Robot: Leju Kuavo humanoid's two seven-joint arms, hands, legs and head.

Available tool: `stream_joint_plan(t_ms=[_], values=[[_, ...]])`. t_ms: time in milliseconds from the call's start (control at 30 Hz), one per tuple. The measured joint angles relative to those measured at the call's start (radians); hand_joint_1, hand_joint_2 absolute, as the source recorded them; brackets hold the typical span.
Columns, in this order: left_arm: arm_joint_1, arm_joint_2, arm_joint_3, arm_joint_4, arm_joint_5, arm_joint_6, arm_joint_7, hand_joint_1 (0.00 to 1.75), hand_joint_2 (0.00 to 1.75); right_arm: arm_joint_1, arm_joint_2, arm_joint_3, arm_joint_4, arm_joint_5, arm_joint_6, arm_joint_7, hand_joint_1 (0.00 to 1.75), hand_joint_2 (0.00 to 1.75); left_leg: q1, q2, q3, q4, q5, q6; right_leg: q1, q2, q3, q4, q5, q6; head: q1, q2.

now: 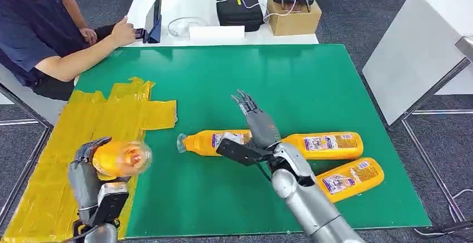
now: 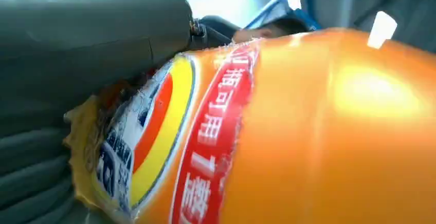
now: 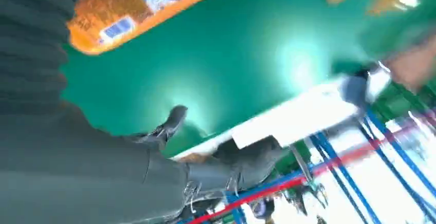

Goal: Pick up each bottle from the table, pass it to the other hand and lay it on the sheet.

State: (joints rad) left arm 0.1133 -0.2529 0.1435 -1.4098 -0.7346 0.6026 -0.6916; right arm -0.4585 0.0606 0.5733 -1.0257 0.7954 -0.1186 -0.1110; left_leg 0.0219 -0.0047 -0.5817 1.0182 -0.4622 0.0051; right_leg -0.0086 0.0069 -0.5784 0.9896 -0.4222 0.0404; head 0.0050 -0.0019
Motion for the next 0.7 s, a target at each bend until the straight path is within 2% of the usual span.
stream_joint_plan(t_ms=[100,300,467,700], values=[[-0.030,0.034,0.035,0.064,-0.110,0.081,0.015,1.75,1.75,-0.066,-0.012,-0.018,0.074,0.002,0.029,0.014,0.00,1.75,0.000,0.000,-0.001,0.000,0.000,0.000,0.000,0.000,0.000,0.001,0.000,0.000,0.000,0.000],[-0.095,0.102,0.104,0.186,-0.244,0.094,0.033,1.75,1.75,-0.163,-0.015,-0.021,0.223,-0.013,0.048,0.014,0.00,1.75,0.001,0.000,-0.002,0.000,0.000,0.000,0.001,0.000,-0.002,0.002,0.000,0.000,0.000,0.000],[-0.105,0.121,0.148,0.228,-0.429,0.096,0.055,1.75,1.75,-0.203,-0.014,-0.018,0.297,-0.015,0.068,0.015,0.00,1.75,0.000,0.000,-0.003,0.000,0.000,0.000,0.000,0.000,-0.003,0.002,0.000,0.000,0.000,0.000],[-0.112,0.162,0.129,0.326,-0.539,0.091,0.129,1.75,1.75,-0.228,0.002,-0.015,0.374,-0.023,0.097,0.015,0.00,1.75,0.000,0.000,-0.003,0.000,0.000,0.000,0.000,0.000,-0.004,0.001,0.000,0.000,0.000,0.000]])
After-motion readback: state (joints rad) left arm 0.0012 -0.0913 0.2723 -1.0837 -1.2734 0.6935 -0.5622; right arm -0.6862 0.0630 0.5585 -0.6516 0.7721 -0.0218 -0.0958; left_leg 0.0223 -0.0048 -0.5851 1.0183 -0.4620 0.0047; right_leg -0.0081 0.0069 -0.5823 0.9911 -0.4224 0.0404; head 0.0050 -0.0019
